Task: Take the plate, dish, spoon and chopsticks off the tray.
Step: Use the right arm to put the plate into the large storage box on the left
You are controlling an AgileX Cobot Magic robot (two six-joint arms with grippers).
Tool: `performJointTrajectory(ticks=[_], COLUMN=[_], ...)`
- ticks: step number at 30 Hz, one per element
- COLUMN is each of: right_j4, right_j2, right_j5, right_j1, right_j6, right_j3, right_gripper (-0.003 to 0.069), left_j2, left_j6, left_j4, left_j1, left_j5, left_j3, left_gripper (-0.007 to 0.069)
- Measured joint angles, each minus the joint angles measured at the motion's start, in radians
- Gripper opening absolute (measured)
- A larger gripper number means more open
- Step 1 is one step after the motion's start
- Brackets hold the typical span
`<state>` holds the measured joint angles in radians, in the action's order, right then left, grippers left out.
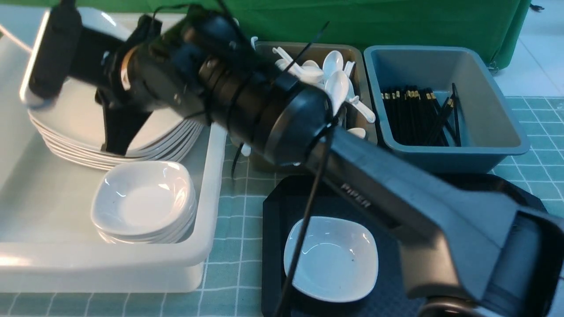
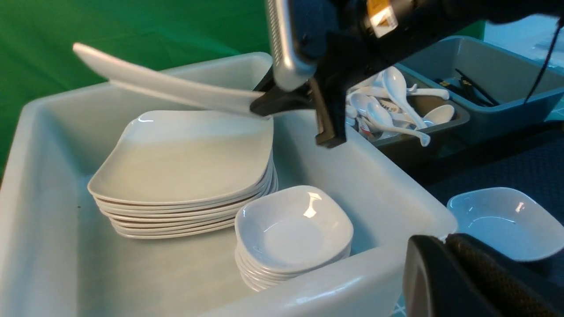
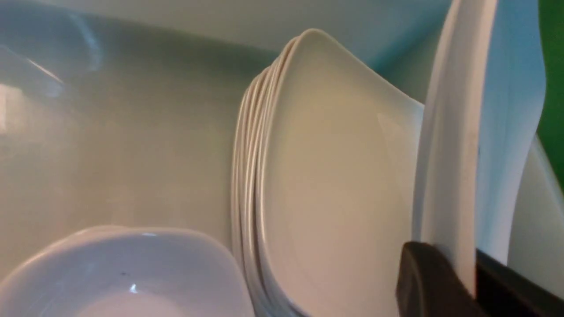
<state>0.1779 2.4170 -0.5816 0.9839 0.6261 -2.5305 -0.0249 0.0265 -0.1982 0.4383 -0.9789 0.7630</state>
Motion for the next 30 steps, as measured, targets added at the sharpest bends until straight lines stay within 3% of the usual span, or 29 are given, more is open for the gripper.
performJointTrajectory(ticks=[8,16,20,24,30], right_j4=[-0.001,0.006,0.012,0.013,0.015], right_j2=[0.068,0.096,0.096,0.095,0.067], right_j5=[0.045,0.068,0.084,0.055,-0.090], right_j1=[-0.006,-0.043,-0.044,-0.044,-0.038], right_j6=[0.154,0.143,0.111,0.086,0.029], right_j3=[-0.002,-0.005,-0.008,-0.008,-0.012], right_gripper=[0.0055,0.0088,0.0218,0.0395,0.0459], left_j2=[0.000,0.000,0.000,0.000,0.000], left_j6=[0.057,0.066,0.067,0.070,0.077], left_j4=[0.068,0.092,0.092,0.094,0.100], left_j1=[0.000,0.000,0.000,0.000,0.000], left_j5=[-0.002,-0.003,-0.003,-0.003,-0.003], left_j3=[0.000,0.000,0.000,0.000,0.000], left_gripper=[0.0017,0.0017,0.0017,0.0017,0.0017])
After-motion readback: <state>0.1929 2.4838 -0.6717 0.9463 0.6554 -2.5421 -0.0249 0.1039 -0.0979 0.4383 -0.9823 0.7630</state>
